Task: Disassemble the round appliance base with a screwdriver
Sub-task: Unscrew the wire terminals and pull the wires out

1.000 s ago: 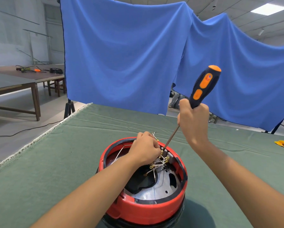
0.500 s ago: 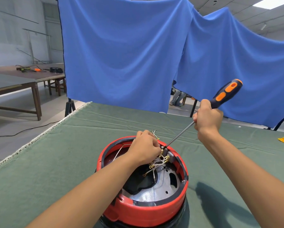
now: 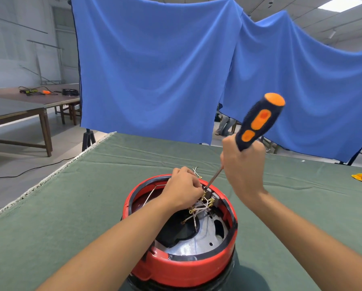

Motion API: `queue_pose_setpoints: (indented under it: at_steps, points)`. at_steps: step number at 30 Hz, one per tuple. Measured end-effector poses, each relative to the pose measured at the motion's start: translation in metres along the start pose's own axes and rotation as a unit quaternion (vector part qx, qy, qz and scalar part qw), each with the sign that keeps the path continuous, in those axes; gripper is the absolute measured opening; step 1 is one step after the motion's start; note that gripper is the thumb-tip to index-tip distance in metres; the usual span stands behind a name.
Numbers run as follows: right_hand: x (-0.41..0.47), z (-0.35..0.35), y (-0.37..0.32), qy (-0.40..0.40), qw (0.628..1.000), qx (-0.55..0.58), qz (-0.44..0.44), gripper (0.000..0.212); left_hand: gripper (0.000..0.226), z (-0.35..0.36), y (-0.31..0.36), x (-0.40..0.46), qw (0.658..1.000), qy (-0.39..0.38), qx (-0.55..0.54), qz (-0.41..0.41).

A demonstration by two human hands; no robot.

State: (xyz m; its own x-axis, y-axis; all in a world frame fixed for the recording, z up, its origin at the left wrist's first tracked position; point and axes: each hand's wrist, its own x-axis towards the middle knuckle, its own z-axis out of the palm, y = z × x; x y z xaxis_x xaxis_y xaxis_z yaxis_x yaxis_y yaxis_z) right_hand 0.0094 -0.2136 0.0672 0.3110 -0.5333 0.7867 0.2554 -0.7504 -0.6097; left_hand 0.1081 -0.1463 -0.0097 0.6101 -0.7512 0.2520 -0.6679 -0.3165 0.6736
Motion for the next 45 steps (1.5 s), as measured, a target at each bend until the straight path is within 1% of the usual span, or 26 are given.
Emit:
queue_pose_setpoints:
  at_steps: [2, 4, 7, 11, 28, 30, 33, 35, 41, 45]
  points:
    - [-0.004, 0.004, -0.006, -0.032, 0.997, -0.042, -0.058, 0.031, 0.015, 0.0, 0.001, -0.001, 1.0, 0.002, 0.001, -0.003]
    - [-0.007, 0.009, -0.01, -0.049, 0.99, -0.082, -0.109, 0.03, 0.015, 0.0, 0.002, -0.001, 1.0, 0.001, 0.003, -0.006]
    - [-0.011, 0.013, -0.011, -0.063, 0.981, -0.116, -0.144, 0.039, 0.014, -0.001, 0.003, -0.001, 1.0, -0.006, 0.009, -0.012]
    - [-0.006, 0.014, -0.012, -0.063, 0.984, -0.102, -0.132, 0.043, 0.012, -0.001, 0.004, -0.001, 1.0, -0.005, -0.002, -0.017]
    - [-0.005, 0.012, -0.008, -0.054, 0.988, -0.088, -0.113, 0.04, 0.014, -0.002, 0.004, -0.004, 1.0, -0.006, 0.001, -0.017]
    - [-0.001, 0.013, -0.006, -0.049, 0.993, -0.076, -0.082, 0.037, 0.014, -0.002, 0.004, -0.004, 1.0, -0.008, 0.001, -0.015]
    - [0.012, 0.011, -0.002, -0.023, 0.999, -0.04, 0.017, 0.032, 0.013, -0.001, 0.004, -0.004, 1.0, -0.011, -0.001, -0.017]
    - [0.019, 0.009, 0.001, -0.001, 0.998, -0.012, 0.062, 0.031, 0.014, -0.002, 0.003, -0.004, 1.0, -0.011, -0.003, -0.019]
    - [0.03, 0.004, 0.013, 0.013, 0.991, 0.027, 0.133, 0.032, 0.013, -0.001, 0.002, -0.003, 1.0, -0.015, -0.008, -0.017]
    - [0.04, -0.002, 0.027, 0.058, 0.974, 0.065, 0.208, 0.035, 0.014, -0.001, 0.002, -0.002, 1.0, -0.016, -0.005, -0.014]
